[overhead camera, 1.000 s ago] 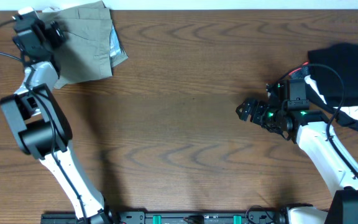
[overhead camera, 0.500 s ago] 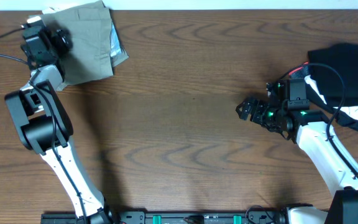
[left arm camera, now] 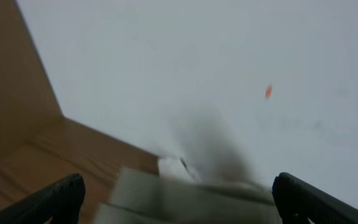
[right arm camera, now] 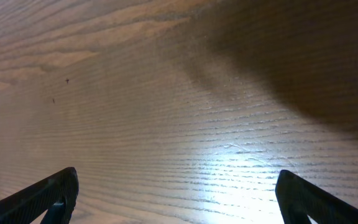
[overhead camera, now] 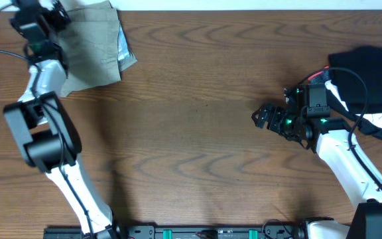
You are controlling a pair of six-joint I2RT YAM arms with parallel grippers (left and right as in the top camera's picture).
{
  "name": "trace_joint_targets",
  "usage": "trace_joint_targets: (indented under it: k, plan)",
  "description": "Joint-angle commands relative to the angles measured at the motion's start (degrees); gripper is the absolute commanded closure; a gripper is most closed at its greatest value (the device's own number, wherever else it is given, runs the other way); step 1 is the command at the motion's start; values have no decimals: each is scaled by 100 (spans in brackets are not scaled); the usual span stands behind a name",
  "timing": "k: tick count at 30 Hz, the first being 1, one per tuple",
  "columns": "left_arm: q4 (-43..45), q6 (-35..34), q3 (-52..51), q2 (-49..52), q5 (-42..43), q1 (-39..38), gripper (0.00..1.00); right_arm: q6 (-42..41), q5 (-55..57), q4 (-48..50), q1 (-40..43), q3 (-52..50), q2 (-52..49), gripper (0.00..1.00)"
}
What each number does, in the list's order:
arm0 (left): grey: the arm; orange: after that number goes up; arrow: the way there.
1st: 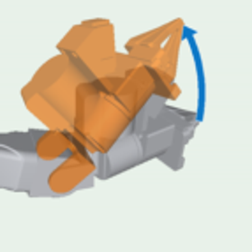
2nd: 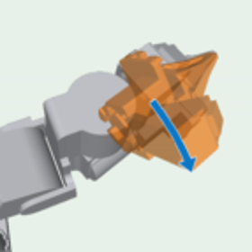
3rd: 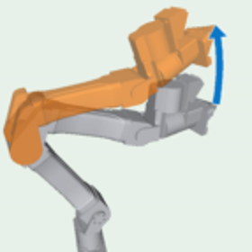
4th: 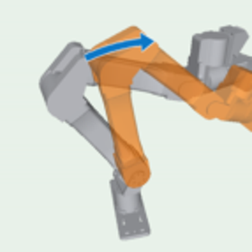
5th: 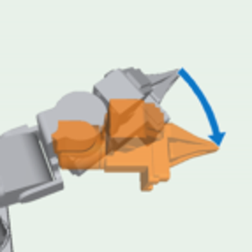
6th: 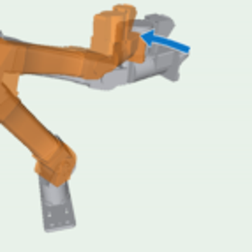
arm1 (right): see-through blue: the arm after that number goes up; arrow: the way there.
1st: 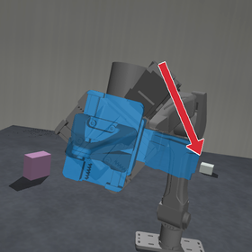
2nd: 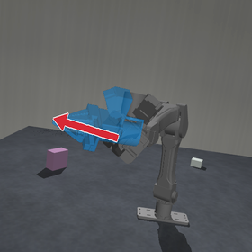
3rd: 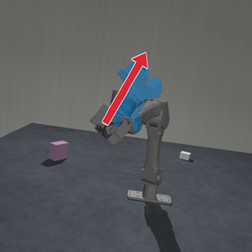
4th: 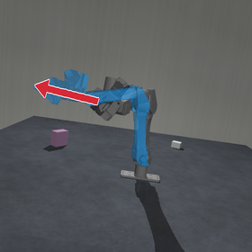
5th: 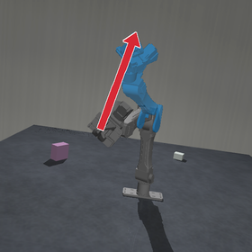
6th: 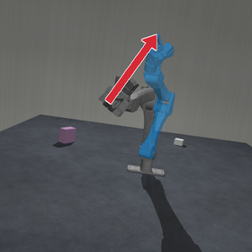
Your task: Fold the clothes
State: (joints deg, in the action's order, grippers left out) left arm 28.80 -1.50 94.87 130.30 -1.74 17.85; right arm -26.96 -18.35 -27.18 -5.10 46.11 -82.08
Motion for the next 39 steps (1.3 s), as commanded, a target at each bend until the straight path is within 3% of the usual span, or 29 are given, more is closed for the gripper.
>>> trace_joint_targets:
  k: [1, 8, 13, 20, 27, 32, 35, 39]
  plan:
    - [153, -33, -24, 636, -127, 17, 2, -63, 59, 7, -22, 24, 74, 1]
    - [9, -31, -24, 1375, -199, 17, 2, -63, 57, 17, -22, 24, 74, 1]
    - [-149, -35, -24, 1119, -197, 0, 2, -66, 52, 9, -22, 24, 74, 1]
    - [-424, -1388, -24, -264, -192, -11, 2, -66, 55, -35, -24, 24, 74, 1]
    - [-2544, -1609, -24, -1547, -173, -11, 2, -61, 57, -170, -22, 24, 74, 1]
    - [-4291, -1991, -90, -1694, -175, -9, 2, -15, 59, -186, -22, 24, 74, 1]
    - [-4159, -2028, -409, -1558, -175, -15, 2, -13, 59, -205, -22, 24, 74, 1]
    - [-3287, -2022, -953, -1222, -177, -13, 2, 114, 59, -229, -22, 24, 74, 1]
